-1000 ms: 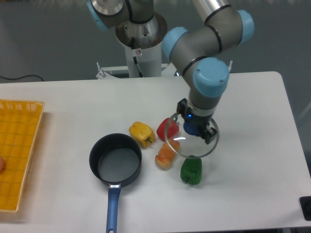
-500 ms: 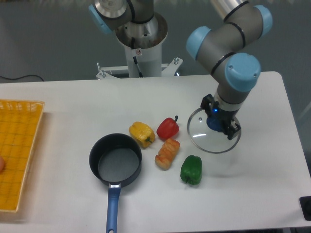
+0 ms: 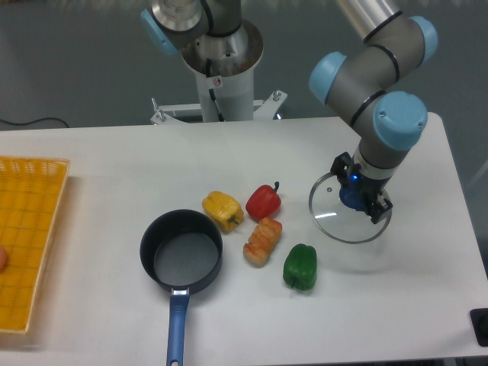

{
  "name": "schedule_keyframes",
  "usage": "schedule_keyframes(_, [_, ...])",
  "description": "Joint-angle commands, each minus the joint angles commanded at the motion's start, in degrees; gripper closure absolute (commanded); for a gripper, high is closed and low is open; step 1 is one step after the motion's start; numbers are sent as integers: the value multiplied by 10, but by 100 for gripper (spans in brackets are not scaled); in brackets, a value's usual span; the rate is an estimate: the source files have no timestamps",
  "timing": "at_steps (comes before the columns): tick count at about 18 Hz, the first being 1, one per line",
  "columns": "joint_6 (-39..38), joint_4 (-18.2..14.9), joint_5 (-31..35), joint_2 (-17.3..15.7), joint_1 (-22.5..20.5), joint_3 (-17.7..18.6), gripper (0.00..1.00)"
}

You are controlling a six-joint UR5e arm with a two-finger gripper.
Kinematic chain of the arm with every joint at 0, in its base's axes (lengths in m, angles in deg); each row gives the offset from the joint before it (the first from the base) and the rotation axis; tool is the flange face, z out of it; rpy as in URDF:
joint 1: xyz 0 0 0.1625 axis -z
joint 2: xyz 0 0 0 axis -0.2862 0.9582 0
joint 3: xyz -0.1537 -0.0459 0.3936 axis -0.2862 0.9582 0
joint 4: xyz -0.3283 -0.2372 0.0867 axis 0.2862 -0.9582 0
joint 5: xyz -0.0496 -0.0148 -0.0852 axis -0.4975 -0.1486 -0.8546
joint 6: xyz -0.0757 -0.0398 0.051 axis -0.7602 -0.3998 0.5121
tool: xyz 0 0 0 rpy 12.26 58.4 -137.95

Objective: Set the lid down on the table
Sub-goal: 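Move the held glass lid further along the table and lower it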

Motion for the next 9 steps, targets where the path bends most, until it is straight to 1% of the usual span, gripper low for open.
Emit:
schedule_keyframes(3, [16, 8, 1, 16, -7, 0, 48])
schedule_keyframes(6, [18, 40, 8, 36, -11, 3, 48])
schedule_keyframes(9, [20, 54, 6, 47, -16, 6, 48])
